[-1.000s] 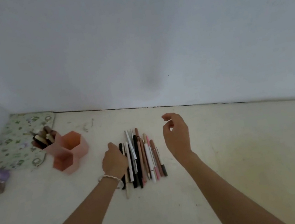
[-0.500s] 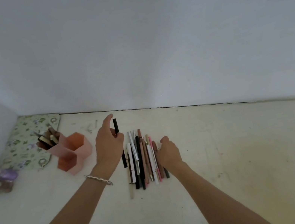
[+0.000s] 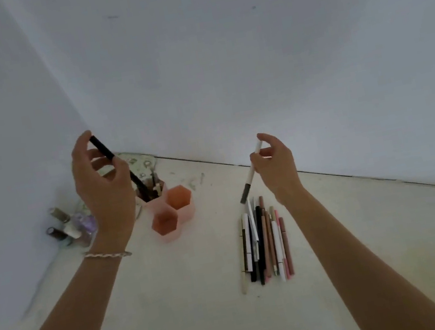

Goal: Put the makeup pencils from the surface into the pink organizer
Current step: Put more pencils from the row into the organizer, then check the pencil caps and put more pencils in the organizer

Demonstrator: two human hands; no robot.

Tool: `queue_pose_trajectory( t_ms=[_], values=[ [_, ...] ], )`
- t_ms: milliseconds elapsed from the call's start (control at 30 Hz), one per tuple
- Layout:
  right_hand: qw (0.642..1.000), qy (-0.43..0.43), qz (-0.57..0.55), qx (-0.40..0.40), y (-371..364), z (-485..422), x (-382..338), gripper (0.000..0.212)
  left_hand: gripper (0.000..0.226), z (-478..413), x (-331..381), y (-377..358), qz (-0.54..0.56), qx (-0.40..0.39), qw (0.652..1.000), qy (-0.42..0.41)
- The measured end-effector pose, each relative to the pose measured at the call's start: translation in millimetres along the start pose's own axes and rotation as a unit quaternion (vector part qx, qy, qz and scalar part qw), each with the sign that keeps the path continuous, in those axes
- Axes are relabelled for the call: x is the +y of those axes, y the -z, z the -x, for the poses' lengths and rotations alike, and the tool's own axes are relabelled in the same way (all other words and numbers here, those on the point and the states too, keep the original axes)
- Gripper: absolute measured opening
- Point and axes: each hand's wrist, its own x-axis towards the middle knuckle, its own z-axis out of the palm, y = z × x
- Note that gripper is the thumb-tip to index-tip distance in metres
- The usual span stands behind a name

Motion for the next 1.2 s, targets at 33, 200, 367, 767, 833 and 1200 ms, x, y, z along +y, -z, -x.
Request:
queue_pose_trajectory(
  t_ms=[33,200,367,767,833,1200],
  values=[
    [1.000,0.013,-0.022,-0.002,-9.6,4.3,-8.6,0.040,0.053,-0.5,-10.0,1.6,-0.010,0.000,1.000,0.000],
    [0.993,0.085,-0.084,-0.012,-57.3,28.5,-41.7,0.037,0.039,15.0,-56.2,-0.5,-0.090,-0.105,0.990,-0.018],
    [0.976,0.202,-0.085,-0.020,-104.6,48.1,-54.9,0.041,0.024,18.6,-70.8,16.7,-0.165,-0.083,0.980,-0.072],
    [0.895,0.366,0.237,-0.095,-162.8,58.0,-1.8,0.024,0.028,11.7,-44.9,35.6,-0.041,-0.075,0.996,0.007],
    [0.886,0.389,0.244,-0.058,-153.7,58.1,1.7,0.029,0.028,25.6,-35.4,28.7,-0.032,-0.102,0.994,0.000],
    [0.963,0.202,0.119,0.133,-6.9,27.6,28.7,0.039,0.023,159.9,-16.6,-70.1,-0.250,-0.486,0.823,0.151]
  ],
)
